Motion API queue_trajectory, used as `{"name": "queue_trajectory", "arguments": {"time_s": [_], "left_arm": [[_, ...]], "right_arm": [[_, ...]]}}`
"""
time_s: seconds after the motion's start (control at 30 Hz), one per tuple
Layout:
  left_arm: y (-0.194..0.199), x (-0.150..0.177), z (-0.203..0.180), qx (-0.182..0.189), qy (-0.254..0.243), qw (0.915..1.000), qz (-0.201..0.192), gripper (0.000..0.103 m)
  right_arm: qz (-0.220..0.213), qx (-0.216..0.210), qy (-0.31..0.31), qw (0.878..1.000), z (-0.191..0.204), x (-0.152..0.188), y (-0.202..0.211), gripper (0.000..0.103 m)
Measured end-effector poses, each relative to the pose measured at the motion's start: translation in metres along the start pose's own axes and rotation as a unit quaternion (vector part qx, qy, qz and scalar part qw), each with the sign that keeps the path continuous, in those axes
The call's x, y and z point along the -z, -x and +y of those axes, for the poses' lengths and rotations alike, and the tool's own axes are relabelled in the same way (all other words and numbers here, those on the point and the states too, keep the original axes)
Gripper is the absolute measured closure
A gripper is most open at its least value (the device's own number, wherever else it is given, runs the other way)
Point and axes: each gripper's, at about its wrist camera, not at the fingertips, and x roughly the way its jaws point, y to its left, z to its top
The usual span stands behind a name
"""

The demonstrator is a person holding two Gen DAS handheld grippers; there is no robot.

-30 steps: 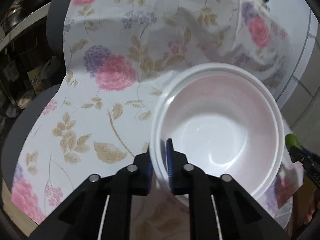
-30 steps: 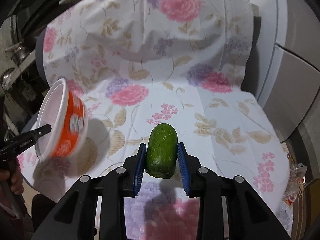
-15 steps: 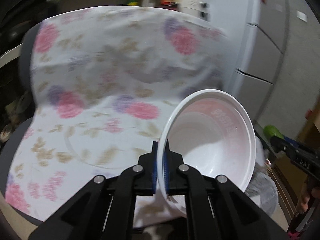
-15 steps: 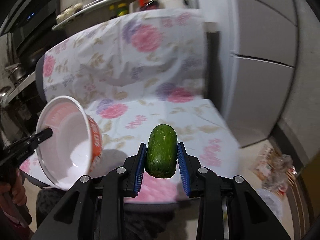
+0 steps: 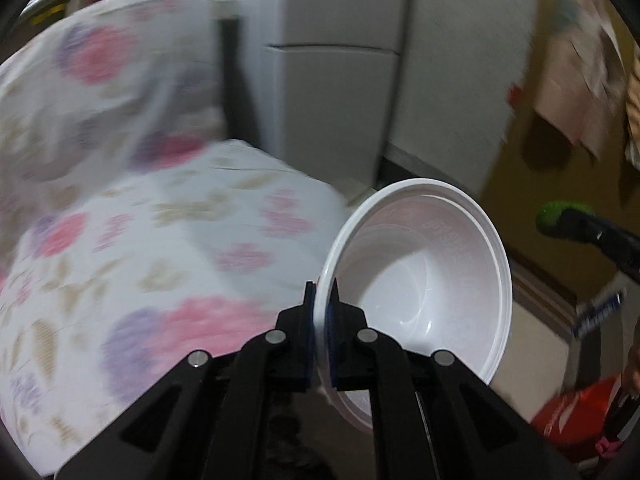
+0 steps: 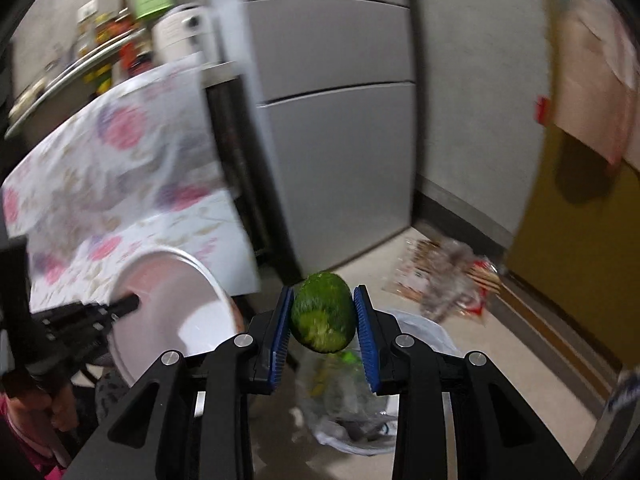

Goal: Collect trash
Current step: 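Carry the paper cup and green lime to the bin with both grippers, then open both grippers over the bin to drop the cup and lime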

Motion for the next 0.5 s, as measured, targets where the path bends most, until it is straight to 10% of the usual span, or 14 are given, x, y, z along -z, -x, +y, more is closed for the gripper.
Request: {"name": "queue_trajectory", "arguments": {"time_s": [0.2,0.27,0.33,0.5], "left_arm": [[-0.057,-0.016,-0.07,0.035,-0.071,0.9961,0.039,0.099],[-0.068,-0.018,-0.081,0.048,-0.078,0.9946,0.05,0.088],[-0.074,-0.019,-0.087,0.061,-0.076,0.9938,0.053,0.048],[-0.068,-0.02,-0.078,0.056,-0.073,0.9953,0.03,0.048]], "right_arm": [[0.002,0.011,-0.031,0.999,-0.038,0.008,-0.006,0.071],[0.002,0.018,-0.035,0.999,-0.045,0.008,-0.01,0.071],[0.008,0.02,-0.039,0.999,-0.053,0.008,-0.018,0.068],[0.022,0.024,-0.049,0.998,-0.062,0.011,-0.031,0.065]]}}
